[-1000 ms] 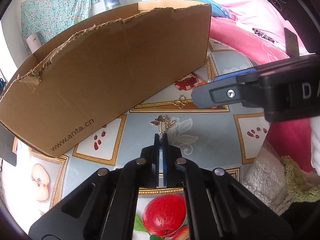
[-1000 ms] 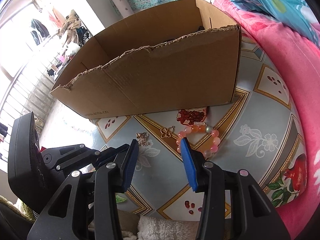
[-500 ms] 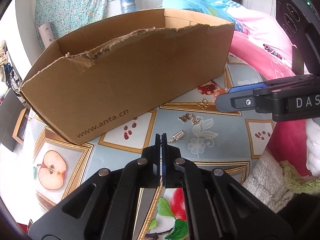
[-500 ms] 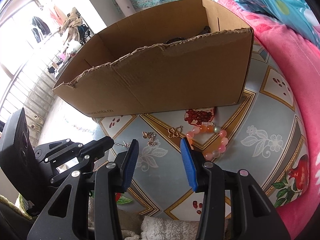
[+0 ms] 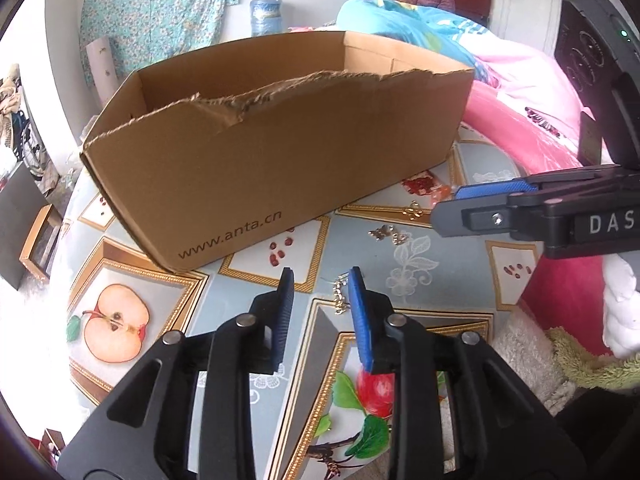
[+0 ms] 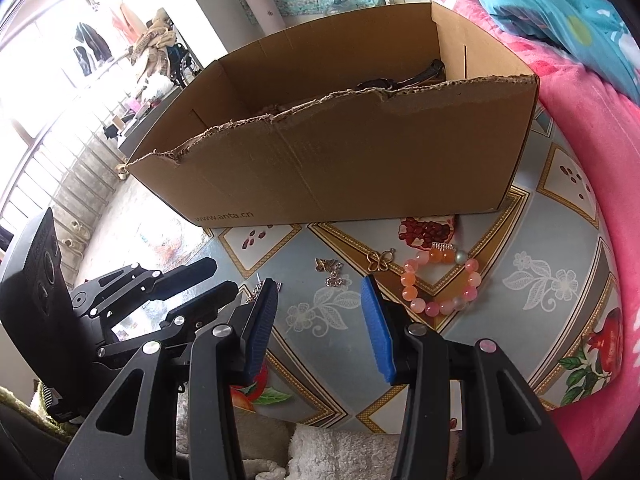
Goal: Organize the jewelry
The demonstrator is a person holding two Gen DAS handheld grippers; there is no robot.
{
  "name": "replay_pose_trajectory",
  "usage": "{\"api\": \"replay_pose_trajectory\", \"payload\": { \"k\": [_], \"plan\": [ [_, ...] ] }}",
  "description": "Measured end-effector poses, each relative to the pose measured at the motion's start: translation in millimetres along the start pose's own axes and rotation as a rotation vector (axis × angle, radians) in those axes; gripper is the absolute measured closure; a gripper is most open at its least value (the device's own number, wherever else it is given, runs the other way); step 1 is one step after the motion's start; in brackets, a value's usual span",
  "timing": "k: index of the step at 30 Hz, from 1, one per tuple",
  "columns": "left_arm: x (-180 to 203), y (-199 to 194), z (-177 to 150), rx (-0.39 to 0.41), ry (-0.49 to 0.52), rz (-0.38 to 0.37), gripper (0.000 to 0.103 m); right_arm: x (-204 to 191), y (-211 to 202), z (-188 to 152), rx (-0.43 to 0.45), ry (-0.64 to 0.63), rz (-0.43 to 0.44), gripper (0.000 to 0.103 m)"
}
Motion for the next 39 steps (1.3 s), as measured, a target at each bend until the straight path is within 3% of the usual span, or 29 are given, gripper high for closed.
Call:
{"api": "replay_pose_trajectory", "payload": {
  "k": [9, 18, 20, 39],
  "plan": [
    [13.8, 21.1, -4.4, -0.059, 0.072, -0.019, 0.077, -4.1, -8.8, -4.4, 0.023, -0.001, 0.010, 0.060],
    [23.1, 29.9, -6.9, -0.093, 0.117, -0.007, 0.102, -4.4, -12.4, -4.7, 0.041, 0.009, 0.035, 0.060],
    [26.2, 29.5, -7.3, -0.094, 0.135, 0.013, 0.102, -4.3, -13.5, -3.9, 0.045, 0.008, 0.039, 0.060],
    [2.8, 10.0, -6.9, -0.061, -0.008, 0.029, 0.103, -7.2, -15.3, -1.7, 0.072, -0.019, 0.031, 0.060]
  ]
}}
Point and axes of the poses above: each gripper's, at about its wrist camera, not at the fingertips, and y roughly the way its jaws point, x to its right, z to its top, the point moved 10 cm from there along y, roughly the way its jaws point, and after that the axes turned 1 degree about -x, right-handed, at the moved point
